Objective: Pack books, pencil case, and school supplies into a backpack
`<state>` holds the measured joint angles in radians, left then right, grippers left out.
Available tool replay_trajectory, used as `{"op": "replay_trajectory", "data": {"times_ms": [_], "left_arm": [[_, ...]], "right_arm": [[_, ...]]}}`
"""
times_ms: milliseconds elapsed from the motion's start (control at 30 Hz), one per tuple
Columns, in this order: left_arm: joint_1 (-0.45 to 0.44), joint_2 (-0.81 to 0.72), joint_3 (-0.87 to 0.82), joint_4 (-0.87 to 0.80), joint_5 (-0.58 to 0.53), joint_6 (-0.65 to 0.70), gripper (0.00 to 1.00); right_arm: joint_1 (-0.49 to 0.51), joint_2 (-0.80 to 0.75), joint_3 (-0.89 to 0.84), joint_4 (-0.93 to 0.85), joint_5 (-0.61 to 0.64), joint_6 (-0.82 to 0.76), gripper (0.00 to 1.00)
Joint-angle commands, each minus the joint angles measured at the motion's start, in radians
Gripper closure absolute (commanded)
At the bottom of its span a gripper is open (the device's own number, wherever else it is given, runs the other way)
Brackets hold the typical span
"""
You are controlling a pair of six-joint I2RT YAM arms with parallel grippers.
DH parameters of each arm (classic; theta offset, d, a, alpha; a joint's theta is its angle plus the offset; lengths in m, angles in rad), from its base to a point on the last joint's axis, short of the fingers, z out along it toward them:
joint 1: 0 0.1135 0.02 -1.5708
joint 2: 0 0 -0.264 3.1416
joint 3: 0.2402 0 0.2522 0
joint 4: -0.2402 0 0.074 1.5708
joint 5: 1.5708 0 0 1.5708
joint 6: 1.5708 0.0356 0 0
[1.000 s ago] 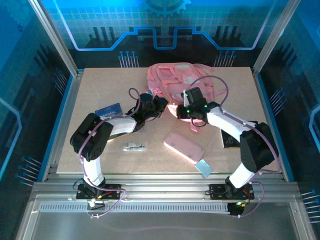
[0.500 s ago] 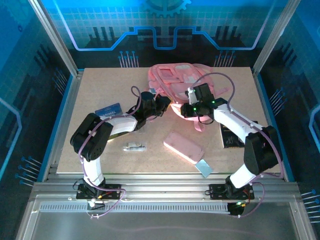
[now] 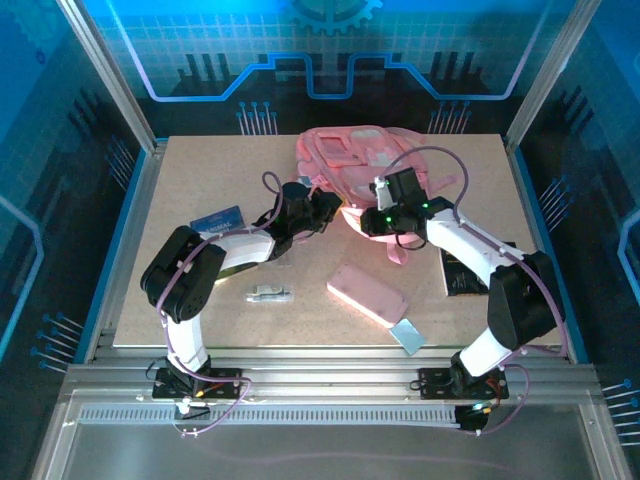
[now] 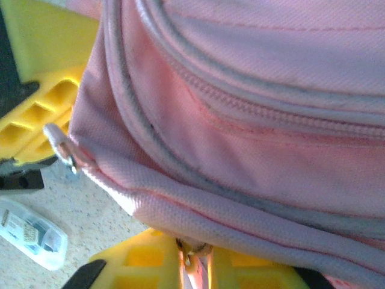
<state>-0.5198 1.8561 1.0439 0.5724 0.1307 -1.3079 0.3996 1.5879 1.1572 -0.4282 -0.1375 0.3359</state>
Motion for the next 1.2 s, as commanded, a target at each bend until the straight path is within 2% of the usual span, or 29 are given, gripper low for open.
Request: {"op": "replay_trajectory", "data": {"times_ms": [0,33,100,200,333,500,667,833,1033,1167], "left_arm": [[0.066,-0.005,0.056,0.059,-0.077,0.021,1.00],[0.066,-0.006,0.055,0.061,-0.077,0.019,1.00],[0.061,-0.013,0.049,0.063,-0.081,0.016,1.00],[0.047,-0.016,0.033,0.090,-0.090,-0.012,1.00],[0.032,-0.019,0.021,0.117,-0.100,-0.041,1.00],[0.019,-0.031,0.012,0.127,-0.108,-0.048,1.00],[0.011,-0.044,-0.004,0.144,-0.122,-0.060,1.00],[0.006,-0.047,-0.005,0.153,-0.115,-0.066,1.00],[0.002,-0.056,-0.011,0.162,-0.117,-0.073,1.00],[0.002,-0.055,-0.014,0.168,-0.121,-0.079,1.00]], "right_arm": [[-0.015,0.008,0.025,-0.247,0.157,-0.095,0.67],[-0.017,0.002,0.024,-0.253,0.154,-0.104,0.59],[-0.020,-0.013,0.012,-0.239,0.108,-0.088,0.50],[-0.007,-0.037,-0.012,-0.183,0.039,-0.013,0.48],[0.044,-0.056,-0.043,-0.084,0.005,0.089,0.50],[0.114,-0.049,-0.033,0.004,0.058,0.158,0.50],[0.129,-0.040,-0.055,0.115,0.117,0.253,0.51],[0.130,-0.009,-0.045,0.159,0.203,0.247,0.53],[0.132,0.050,-0.013,0.204,0.178,0.252,0.67],[0.142,0.087,-0.001,0.215,0.174,0.266,0.70]]}}
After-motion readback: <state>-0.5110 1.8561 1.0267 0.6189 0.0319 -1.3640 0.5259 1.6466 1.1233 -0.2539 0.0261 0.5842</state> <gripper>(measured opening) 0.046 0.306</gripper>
